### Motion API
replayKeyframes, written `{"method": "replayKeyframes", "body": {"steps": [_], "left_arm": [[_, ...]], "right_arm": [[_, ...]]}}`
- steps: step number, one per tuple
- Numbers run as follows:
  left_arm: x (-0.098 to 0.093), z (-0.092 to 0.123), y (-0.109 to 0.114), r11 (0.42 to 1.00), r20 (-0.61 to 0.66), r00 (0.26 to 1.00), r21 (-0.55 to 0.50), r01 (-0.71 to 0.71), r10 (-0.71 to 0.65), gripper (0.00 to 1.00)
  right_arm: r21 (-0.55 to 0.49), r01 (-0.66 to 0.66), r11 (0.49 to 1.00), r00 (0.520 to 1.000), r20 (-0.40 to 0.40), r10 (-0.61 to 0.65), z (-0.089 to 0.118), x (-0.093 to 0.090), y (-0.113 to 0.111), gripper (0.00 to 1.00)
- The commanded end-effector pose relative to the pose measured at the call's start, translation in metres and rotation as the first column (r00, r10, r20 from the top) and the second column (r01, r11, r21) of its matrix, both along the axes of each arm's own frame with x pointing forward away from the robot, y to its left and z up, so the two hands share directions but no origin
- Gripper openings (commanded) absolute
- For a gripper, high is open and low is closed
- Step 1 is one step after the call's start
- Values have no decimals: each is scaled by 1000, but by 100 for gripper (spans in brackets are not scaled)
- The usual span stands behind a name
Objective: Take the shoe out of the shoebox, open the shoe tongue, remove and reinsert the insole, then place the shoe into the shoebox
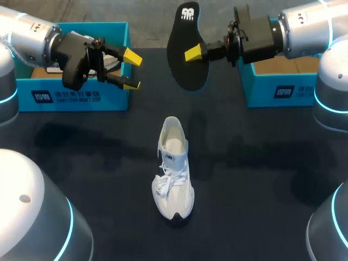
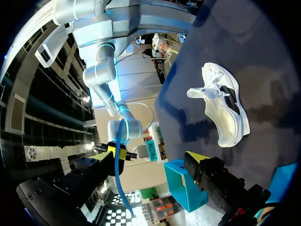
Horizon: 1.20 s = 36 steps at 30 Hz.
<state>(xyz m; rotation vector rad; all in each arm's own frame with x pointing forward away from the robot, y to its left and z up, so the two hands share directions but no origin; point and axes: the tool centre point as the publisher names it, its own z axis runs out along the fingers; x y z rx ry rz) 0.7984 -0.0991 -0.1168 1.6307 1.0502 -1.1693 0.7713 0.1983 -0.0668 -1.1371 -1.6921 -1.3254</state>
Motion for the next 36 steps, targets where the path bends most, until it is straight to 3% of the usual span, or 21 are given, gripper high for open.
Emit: {"method": "replayKeyframes", "body": {"steps": [1, 5, 13, 19, 28, 36], "left_arm": [[0, 0, 0, 1000, 2, 1000, 2, 2, -2, 100], [0, 0, 0, 1000, 2, 1000, 2, 2, -2, 100], [7, -19, 19, 999, -11, 1000, 29, 21, -21, 100], [6, -30, 28, 999, -24, 1000, 36, 4, -3, 100], [1, -42, 24, 999, -34, 999, 45, -7, 9, 100], [-1, -47, 22, 998, -52, 999, 57, -11, 14, 100]], "right_arm": [[-6, 1, 1000, 1000, -2, -1, 0, 0, 2, 0], [-6, 1, 1000, 1000, -2, -1, 0, 0, 2, 0], [53, 10, 999, 992, 121, -16, -23, 17, 4, 0], [40, 20, 999, 986, 167, -26, -39, 28, 5, 0], [52, -13, 999, 982, 187, 3, -56, 38, 5, 0], [51, -36, 998, 982, 189, 26, -57, 39, 6, 0]]}}
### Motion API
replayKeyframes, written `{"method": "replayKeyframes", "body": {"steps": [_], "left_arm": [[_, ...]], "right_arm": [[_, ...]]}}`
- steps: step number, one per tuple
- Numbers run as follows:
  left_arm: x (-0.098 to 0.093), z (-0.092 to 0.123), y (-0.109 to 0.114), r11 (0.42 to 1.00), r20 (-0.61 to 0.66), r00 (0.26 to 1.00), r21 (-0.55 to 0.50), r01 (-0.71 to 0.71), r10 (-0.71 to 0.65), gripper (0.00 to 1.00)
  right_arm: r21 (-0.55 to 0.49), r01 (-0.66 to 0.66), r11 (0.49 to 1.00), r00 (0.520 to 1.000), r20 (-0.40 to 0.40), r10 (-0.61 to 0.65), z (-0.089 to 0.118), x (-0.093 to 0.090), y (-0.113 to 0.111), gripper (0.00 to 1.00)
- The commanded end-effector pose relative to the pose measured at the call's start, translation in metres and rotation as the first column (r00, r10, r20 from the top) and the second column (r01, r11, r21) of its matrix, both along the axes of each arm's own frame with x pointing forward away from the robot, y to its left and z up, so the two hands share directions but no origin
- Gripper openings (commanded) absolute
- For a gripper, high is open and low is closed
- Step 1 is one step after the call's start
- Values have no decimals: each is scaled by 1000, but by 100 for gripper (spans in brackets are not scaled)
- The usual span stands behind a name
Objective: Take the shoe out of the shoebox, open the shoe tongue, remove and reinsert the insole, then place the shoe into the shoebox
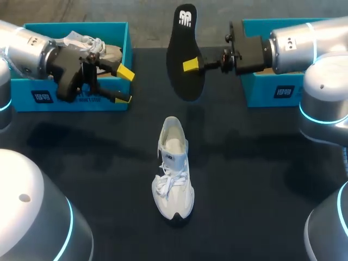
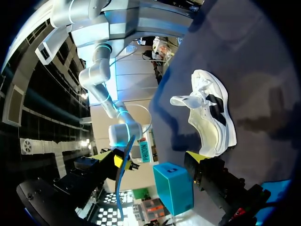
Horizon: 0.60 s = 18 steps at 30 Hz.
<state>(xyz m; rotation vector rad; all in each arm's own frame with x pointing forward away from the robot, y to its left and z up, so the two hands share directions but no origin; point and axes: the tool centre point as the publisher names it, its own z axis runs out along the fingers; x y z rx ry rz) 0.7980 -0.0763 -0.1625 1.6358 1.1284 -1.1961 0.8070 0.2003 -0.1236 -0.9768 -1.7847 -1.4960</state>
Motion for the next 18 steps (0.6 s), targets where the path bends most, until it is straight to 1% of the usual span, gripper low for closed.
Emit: {"method": "replayKeyframes", "body": {"steps": [1, 4, 6, 15, 18], "left_arm": [[-1, -2, -1, 1000, 3, 1000, 13, 2, -2, 100], [-1, -4, 2, 999, 0, 1000, 23, 24, -24, 100], [0, -8, 4, 998, -1, 999, 49, 39, -39, 100], [4, -14, 9, 998, -7, 999, 46, 32, -32, 100], [6, -15, 11, 999, -6, 1000, 48, 20, -20, 100]], "right_arm": [[-5, -4, 1000, 1000, -2, 4, 0, 3, 3, 0], [-5, -4, 1000, 1000, -2, 4, 0, 3, 3, 0], [-5, -4, 1000, 1000, -2, 4, 0, 3, 3, 0], [-5, -4, 1000, 1000, -2, 4, 0, 3, 3, 0], [-10, 4, 1000, 998, 65, -4, -8, 11, 8, 0]]}}
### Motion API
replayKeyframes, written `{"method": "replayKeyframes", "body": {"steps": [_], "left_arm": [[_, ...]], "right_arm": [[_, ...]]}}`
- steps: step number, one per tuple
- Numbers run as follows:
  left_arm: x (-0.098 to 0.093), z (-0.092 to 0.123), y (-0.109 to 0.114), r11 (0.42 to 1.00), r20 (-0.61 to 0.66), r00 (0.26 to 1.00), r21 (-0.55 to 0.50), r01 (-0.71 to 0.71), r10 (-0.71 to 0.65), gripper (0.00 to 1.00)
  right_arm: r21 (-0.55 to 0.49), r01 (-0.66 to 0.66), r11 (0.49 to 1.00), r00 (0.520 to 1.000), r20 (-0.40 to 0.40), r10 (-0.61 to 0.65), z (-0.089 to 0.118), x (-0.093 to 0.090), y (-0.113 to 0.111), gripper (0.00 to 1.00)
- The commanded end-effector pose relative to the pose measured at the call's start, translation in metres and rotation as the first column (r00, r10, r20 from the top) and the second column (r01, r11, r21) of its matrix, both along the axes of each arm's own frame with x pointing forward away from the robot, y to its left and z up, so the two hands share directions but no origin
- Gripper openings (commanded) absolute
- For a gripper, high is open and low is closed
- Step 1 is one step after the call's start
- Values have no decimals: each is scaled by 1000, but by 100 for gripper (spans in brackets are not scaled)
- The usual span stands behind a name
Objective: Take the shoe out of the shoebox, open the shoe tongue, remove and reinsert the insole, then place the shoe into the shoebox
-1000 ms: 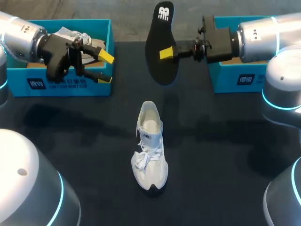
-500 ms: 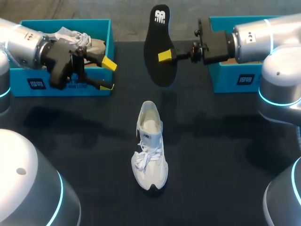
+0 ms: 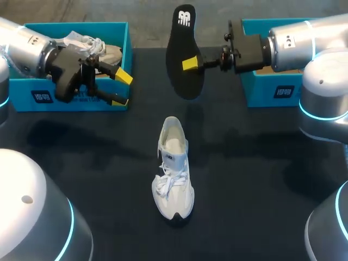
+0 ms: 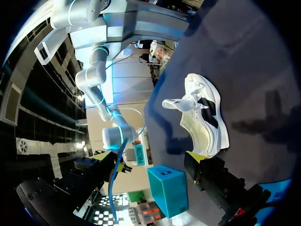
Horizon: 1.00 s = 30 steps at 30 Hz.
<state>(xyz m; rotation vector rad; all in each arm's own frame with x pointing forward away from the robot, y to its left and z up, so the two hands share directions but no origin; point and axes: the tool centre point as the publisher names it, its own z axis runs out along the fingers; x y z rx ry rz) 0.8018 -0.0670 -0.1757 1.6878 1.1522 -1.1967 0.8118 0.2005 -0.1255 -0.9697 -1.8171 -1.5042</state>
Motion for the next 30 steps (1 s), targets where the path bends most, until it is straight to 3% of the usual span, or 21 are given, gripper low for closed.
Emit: {"method": "replayKeyframes", "body": {"steps": [1, 7, 13, 20, 30], "left_arm": [[3, -3, 2, 1000, 0, 1000, 0, -6, 6, 100], [6, -4, 6, 1000, -7, 1000, -1, -17, 17, 100], [10, -12, 9, 1000, -18, 1000, 5, -12, 12, 100], [15, -24, 8, 1000, -24, 999, 13, -24, 24, 100], [17, -38, 8, 999, -33, 999, 18, -41, 42, 100]], "right_arm": [[13, 5, 1000, 998, 66, -6, -9, 9, 9, 0], [18, 8, 1000, 974, 227, -12, -17, 23, 17, 0], [6, -23, 1000, 945, 327, 20, -26, 32, 27, 0], [-12, -51, 999, 935, 351, 52, -45, 34, 36, 0], [2, -64, 998, 952, 299, 61, -64, 32, 40, 0]]}}
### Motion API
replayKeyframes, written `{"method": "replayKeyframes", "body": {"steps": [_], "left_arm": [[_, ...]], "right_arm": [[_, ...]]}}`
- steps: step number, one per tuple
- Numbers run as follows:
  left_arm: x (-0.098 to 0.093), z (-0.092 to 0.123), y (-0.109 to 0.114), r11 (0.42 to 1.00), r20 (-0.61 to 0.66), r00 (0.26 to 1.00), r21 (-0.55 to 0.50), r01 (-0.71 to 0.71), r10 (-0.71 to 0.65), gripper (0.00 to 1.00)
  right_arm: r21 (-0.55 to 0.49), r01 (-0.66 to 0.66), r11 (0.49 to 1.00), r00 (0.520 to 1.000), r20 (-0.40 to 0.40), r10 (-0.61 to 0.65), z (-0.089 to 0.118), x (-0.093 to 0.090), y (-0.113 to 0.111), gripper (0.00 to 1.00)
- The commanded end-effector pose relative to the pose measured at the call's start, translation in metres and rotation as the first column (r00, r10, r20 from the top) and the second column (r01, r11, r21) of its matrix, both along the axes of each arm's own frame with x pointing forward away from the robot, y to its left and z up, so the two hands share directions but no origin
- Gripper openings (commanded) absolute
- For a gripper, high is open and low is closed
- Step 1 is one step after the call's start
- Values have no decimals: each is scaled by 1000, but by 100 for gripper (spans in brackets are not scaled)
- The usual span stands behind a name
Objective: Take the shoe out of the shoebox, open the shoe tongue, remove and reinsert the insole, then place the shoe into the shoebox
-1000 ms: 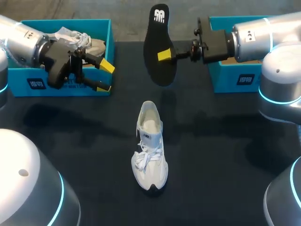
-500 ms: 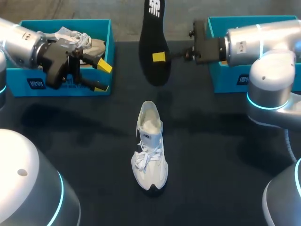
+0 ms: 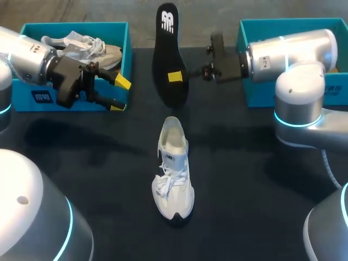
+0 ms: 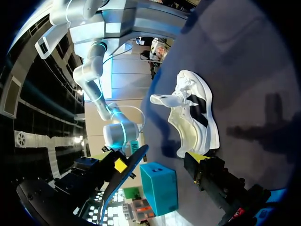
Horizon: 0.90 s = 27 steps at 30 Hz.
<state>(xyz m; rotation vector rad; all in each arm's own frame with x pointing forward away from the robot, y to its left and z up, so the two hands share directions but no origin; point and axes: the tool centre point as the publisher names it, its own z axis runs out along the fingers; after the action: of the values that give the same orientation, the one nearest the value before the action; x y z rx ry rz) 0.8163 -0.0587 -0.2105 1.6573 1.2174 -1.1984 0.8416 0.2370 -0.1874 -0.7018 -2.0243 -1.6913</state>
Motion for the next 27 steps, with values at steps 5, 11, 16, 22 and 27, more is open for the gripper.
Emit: {"method": "replayKeyframes", "body": {"steps": [5, 11, 16, 22, 27], "left_arm": [[4, -5, 1, 1000, 2, 1000, -1, -10, 10, 100], [8, -11, 3, 1000, -5, 1000, 12, -14, 14, 100], [10, -15, 0, 1000, -46, 999, 14, -8, 8, 100], [16, -16, 0, 999, -47, 999, 33, 8, -6, 100], [19, -21, -4, 999, -44, 999, 30, 10, -9, 100]], "right_arm": [[1, -1, 1000, 1000, 0, 1, -3, 2, 4, 0], [1, -1, 1000, 1000, 0, 1, -3, 2, 4, 0], [1, -1, 1000, 1000, 0, 1, -3, 2, 4, 0], [-2, -5, 1000, 999, 45, 5, -12, 3, 4, 0], [17, -18, 1000, 993, 117, 16, -25, 3, 0, 0]]}}
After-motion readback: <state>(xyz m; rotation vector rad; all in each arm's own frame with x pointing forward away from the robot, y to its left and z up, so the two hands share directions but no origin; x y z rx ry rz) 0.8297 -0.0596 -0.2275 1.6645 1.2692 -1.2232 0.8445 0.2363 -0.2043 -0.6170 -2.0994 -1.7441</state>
